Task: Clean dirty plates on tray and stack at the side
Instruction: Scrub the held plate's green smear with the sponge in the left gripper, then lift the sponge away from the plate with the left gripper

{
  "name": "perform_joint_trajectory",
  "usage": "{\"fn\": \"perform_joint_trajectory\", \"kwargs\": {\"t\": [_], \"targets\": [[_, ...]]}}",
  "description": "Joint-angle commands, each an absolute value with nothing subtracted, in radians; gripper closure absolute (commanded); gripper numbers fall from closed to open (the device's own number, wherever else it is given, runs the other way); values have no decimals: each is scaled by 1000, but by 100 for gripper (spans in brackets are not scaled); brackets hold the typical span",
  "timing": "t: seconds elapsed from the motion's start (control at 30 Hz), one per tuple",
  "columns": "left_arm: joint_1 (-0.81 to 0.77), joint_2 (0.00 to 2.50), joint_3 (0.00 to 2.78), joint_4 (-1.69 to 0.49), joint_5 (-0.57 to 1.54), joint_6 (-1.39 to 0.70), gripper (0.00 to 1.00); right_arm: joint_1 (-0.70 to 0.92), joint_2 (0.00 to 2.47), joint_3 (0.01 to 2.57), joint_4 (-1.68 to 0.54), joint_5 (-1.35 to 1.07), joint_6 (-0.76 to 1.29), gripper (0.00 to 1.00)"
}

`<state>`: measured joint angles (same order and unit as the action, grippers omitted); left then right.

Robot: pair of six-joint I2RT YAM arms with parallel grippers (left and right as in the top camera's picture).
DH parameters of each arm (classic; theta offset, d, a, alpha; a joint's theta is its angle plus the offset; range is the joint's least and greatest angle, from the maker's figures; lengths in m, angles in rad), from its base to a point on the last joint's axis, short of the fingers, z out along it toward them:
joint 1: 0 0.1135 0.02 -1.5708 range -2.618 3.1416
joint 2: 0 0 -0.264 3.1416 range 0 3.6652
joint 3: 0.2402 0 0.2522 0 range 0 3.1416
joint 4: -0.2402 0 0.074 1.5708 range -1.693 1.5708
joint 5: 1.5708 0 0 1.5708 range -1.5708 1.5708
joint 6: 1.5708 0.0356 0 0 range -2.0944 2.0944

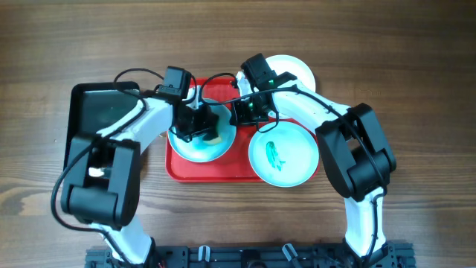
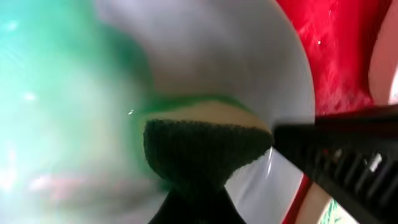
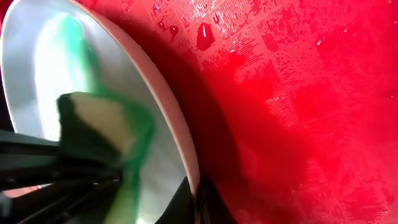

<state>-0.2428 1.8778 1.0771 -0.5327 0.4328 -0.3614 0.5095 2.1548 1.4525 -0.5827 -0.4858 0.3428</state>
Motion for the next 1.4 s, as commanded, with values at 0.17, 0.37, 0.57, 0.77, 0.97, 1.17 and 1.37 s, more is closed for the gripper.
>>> {"fn": "perform_joint_trajectory", "kwargs": {"t": [0.17, 0.37, 0.57, 0.77, 0.97, 1.17, 1.37], "targets": [[-262, 1904, 1093, -507, 30, -507, 96, 505, 2170, 1448, -577, -498, 350, 96], [-238, 1904, 1093, -680, -272, -592, 96, 505, 2170, 1448, -577, -495, 350, 96], [-266, 1904, 1093, -723, 421, -200, 96, 505, 2170, 1448, -577, -495, 350, 96], [-266, 1904, 1093, -753, 706, -74, 96, 505, 2170, 1448, -577, -496, 352, 96], [-266, 1904, 1093, -557, 543, -176, 96, 505, 2170, 1448, -578, -495, 351, 96], [-266, 1904, 1093, -495, 62, -315, 96, 505, 2170, 1448, -578, -495, 351, 96], [-266, 1904, 1093, -639, -271, -533, 96, 505, 2170, 1448, -577, -495, 350, 96]]}}
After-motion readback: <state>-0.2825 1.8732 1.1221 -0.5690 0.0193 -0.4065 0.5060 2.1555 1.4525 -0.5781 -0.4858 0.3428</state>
